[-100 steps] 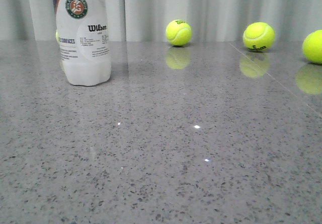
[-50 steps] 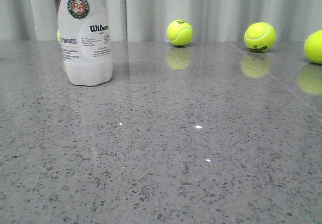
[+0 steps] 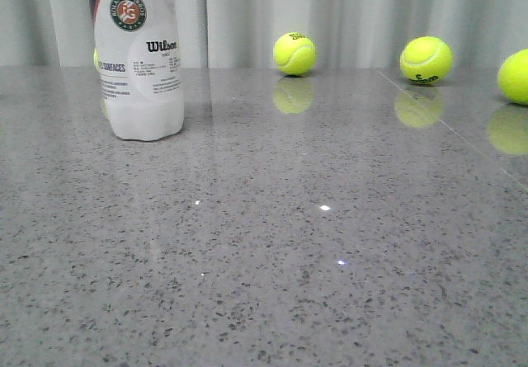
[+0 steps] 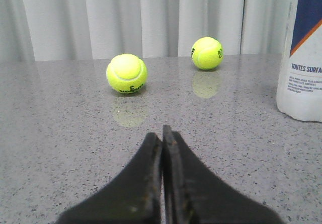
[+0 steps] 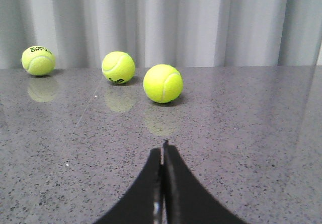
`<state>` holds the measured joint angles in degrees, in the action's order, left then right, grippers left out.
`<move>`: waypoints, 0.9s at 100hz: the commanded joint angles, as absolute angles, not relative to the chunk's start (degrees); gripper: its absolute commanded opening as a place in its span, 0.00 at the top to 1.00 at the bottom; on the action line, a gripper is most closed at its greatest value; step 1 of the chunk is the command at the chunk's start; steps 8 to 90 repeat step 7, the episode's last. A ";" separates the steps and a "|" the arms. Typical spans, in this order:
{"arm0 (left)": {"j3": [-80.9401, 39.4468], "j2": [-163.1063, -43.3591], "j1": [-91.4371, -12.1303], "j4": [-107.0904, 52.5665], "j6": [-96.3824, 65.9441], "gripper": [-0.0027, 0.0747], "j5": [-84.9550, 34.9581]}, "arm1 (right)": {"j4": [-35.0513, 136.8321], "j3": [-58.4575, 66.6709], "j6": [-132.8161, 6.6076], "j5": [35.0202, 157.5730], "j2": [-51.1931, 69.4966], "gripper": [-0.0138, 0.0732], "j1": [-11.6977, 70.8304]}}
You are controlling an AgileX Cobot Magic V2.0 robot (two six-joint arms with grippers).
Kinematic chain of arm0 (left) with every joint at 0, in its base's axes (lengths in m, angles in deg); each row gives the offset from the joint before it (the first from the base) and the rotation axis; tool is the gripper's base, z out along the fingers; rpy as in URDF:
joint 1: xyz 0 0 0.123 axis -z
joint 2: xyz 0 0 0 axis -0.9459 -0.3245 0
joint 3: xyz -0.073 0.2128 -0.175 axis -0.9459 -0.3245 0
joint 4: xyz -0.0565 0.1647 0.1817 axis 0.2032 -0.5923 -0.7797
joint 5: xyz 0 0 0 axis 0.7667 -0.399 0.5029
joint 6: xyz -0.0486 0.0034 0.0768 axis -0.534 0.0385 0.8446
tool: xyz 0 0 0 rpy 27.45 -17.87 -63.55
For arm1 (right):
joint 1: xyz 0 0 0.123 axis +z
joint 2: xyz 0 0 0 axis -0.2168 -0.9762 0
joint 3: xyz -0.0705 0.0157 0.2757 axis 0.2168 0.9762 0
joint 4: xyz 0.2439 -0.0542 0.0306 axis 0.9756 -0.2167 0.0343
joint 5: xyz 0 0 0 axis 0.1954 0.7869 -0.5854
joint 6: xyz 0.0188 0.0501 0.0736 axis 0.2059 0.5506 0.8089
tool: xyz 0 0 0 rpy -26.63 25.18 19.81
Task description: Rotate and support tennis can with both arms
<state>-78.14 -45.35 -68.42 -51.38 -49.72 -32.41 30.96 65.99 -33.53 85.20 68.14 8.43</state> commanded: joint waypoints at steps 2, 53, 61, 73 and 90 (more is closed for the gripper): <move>-80.71 -43.55 -68.32 -50.84 -49.76 0.99 -36.78 | 31.02 66.22 -34.07 80.65 69.13 0.91 7.98; -80.71 -43.55 -68.32 -50.84 -49.76 0.99 -36.78 | 31.02 66.17 -34.07 80.65 69.13 0.91 7.98; -80.71 -43.55 -68.32 -50.84 -49.76 0.99 -36.78 | 31.02 66.17 -34.07 80.65 69.13 0.91 7.98; -80.71 -43.55 -68.32 -50.84 -49.76 0.99 -36.78 | 31.02 66.17 -34.07 80.65 69.13 0.91 7.98; -80.71 -43.55 -68.32 -50.84 -49.76 0.99 -36.78 | 31.02 66.17 -34.07 80.65 69.13 0.91 7.98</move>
